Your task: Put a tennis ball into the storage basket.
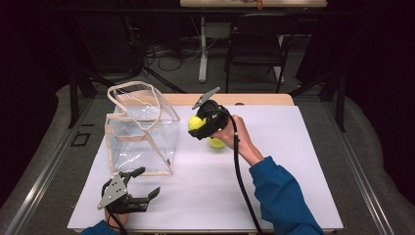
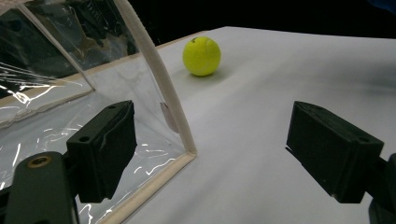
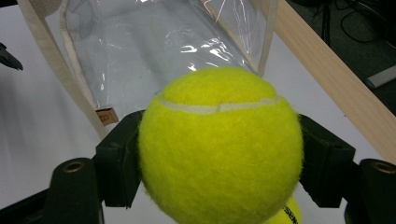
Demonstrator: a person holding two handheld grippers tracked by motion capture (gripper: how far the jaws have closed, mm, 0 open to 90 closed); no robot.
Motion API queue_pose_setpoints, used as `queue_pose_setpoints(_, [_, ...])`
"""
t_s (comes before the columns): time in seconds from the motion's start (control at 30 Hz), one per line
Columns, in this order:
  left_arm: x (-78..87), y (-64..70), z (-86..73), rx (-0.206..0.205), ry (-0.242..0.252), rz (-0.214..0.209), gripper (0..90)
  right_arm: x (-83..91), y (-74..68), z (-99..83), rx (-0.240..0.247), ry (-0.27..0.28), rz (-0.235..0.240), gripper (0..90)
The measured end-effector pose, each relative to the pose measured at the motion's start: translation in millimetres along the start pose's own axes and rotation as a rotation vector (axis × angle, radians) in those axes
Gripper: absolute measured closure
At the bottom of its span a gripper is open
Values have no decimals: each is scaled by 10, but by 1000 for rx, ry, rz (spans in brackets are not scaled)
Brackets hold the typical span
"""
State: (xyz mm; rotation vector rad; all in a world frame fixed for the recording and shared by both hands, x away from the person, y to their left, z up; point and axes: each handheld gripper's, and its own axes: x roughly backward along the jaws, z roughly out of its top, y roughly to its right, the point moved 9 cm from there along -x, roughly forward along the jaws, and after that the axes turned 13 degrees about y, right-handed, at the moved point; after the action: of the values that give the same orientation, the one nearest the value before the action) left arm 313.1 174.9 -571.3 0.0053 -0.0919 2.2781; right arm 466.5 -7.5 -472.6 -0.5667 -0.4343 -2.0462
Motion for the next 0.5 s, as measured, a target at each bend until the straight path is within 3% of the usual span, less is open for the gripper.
queue_pose_setpoints(0.5, [14,-12,20,2,13,5,158,-10,3,173,23,14,-2,267])
